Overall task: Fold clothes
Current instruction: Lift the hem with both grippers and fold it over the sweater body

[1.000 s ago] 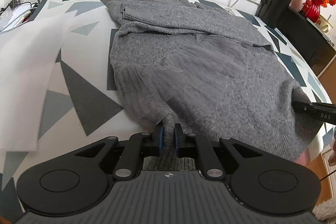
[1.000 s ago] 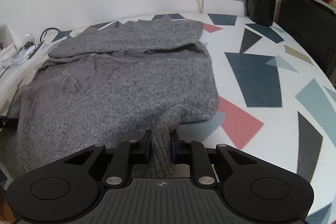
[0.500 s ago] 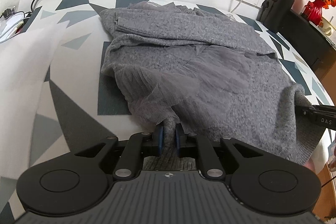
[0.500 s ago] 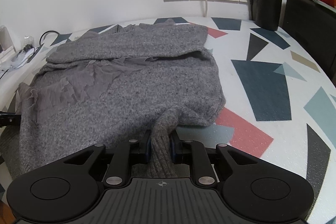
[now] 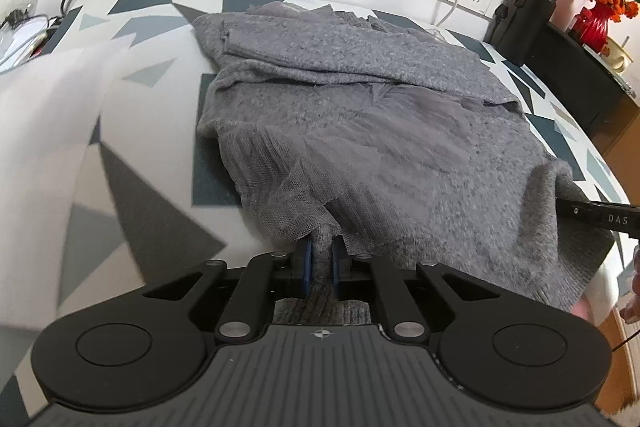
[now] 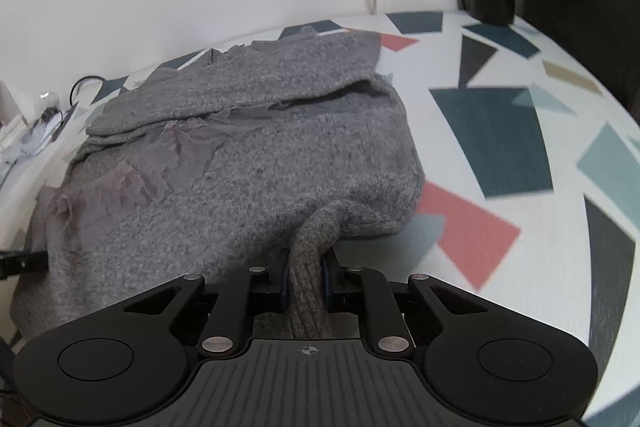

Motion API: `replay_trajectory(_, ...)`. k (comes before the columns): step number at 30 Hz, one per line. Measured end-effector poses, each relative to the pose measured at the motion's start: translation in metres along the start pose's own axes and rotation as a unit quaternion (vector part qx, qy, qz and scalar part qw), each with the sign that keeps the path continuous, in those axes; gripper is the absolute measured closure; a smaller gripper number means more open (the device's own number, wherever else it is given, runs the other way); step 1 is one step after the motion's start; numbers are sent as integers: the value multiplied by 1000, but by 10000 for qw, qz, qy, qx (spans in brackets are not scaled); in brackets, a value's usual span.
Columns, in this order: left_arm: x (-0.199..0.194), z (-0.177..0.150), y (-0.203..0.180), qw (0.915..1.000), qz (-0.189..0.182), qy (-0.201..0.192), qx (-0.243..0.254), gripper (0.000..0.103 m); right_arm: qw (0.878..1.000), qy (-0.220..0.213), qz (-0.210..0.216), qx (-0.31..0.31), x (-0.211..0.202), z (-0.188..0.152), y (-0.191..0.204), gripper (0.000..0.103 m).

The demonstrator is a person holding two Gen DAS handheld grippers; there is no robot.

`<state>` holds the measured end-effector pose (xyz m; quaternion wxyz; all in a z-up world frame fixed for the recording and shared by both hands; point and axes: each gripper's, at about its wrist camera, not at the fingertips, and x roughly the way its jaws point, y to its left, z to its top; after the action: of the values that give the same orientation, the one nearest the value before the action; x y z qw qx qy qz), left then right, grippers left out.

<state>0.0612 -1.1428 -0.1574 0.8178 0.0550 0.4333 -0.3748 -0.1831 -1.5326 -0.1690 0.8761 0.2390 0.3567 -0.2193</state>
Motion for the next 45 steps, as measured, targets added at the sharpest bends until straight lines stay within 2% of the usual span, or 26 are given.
replay_trajectory(6, -27, -24, 20, 9998, -15, -82, -206, 94, 9997, 19, 150, 183, -26, -21, -5, 93)
replay_trajectory(10, -50, -33, 29, 9982, -139, -383, -431, 94, 9983, -290, 374, 342, -50, -28, -3, 93)
replay_trajectory(18, -88, -33, 25, 9948, -375, -867, -367, 94, 9961, -693, 496, 226, -96, -29, 16, 93)
replay_trajectory(25, -114, -73, 31, 9931, -641, -844, -495, 94, 9969, -602, 464, 226, -132, -62, 22, 93)
replay_trajectory(30, -129, -90, 35, 9905, -925, -908, -465, 94, 9977, -520, 368, 232, -138, -74, 20, 93)
replay_trajectory(32, -130, -86, 37, 9891, -939, -999, -546, 94, 9975, -530, 375, 294, -138, -73, 20, 93)
replay_trajectory(36, -131, -72, 39, 9856, -966, -1212, -672, 94, 9951, -835, 487, 198, -141, -51, 26, 93)
replay_trajectory(39, -132, -51, 37, 9833, -973, -1407, -616, 94, 9927, -1067, 526, 188, -141, -24, 27, 93)
replay_trajectory(45, -124, 10, 47, 9771, -928, -1708, -863, 94, 9874, -1479, 508, 232, -132, 37, 21, 93)
